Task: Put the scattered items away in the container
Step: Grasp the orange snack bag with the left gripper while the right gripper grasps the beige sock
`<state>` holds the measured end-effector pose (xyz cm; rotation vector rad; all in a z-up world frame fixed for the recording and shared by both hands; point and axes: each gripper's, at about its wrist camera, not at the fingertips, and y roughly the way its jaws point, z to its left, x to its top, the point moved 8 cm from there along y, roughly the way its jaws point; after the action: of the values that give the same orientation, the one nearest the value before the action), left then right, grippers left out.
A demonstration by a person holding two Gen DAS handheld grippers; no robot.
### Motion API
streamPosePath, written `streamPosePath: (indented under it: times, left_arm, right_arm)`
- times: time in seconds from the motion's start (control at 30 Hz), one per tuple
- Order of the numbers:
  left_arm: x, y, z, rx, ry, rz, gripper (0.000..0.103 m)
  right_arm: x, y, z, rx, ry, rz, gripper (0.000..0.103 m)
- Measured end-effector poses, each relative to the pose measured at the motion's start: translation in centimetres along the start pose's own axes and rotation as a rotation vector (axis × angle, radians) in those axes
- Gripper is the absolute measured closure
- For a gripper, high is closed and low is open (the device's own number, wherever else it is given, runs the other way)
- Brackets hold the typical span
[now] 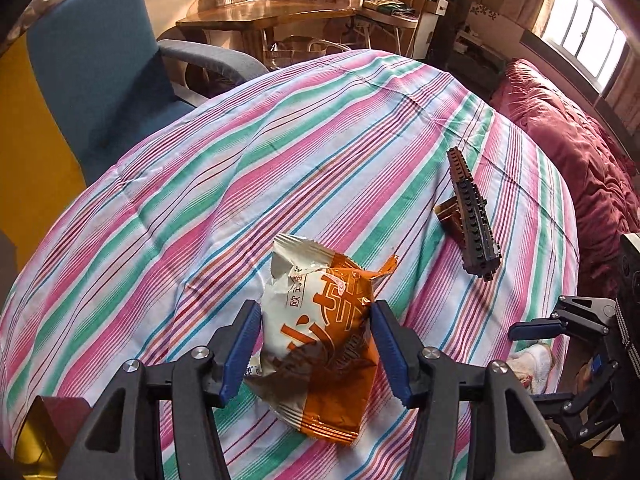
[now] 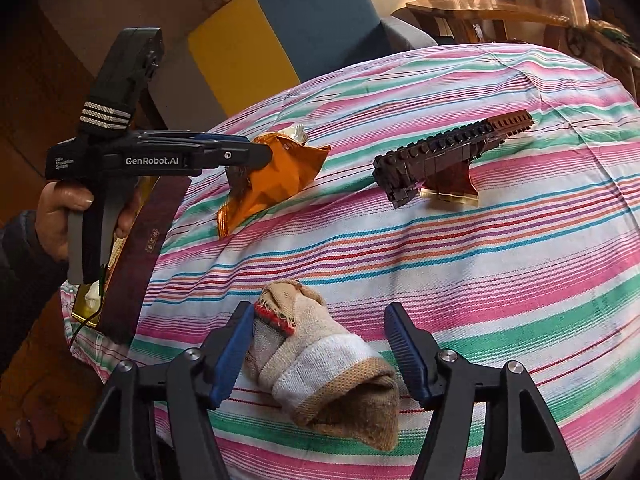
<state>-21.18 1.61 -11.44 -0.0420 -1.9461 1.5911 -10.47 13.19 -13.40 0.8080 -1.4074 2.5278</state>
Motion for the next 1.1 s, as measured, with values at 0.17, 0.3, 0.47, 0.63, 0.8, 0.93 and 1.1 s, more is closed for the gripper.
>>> streamPosePath:
  times: [0.17, 0.3, 0.47, 0.63, 0.8, 0.93, 1.1]
  left_arm:
    - [0.3, 1.2, 0.0, 0.0, 0.028, 0.018, 0.042]
    - [0.5, 1.7, -0.3, -0.002, 0.018, 0.023, 0.04]
    - [0.4, 1.8, -0.2, 0.008, -0.04, 0.021, 0.04]
    - [-0.5, 1.3, -0.8, 0.078, -0.059, 0.013, 0.042]
    - [-2.8, 0.0, -1.0, 0.089, -0.132, 0.001, 0.043]
    - [-6.2, -1.7, -1.3, 0.111, -0.211, -0.015, 0.043]
    - [-10.6, -3.8, -1.7, 0.14, -0.306, -0.038, 0.043]
  right_arm:
    - [0.1, 0.2, 0.2, -0.001, 0.0, 0.001, 0.033]
    - [0.0, 0.3, 0.2, -0.003, -0.004, 0.003, 0.031]
    - [0.0, 0.3, 0.2, -0.01, -0.005, 0.003, 0.031]
    - [-0.1, 0.4, 0.2, -0.014, -0.01, 0.003, 0.029]
    - [-0.2, 0.5, 0.3, -0.028, -0.028, 0.005, 0.028]
    - [-0.4, 0.3, 0.4, -0.035, -0.04, 0.007, 0.027]
    - [-0.7, -0.6, 1.2, -0.035, -0.088, -0.004, 0.027]
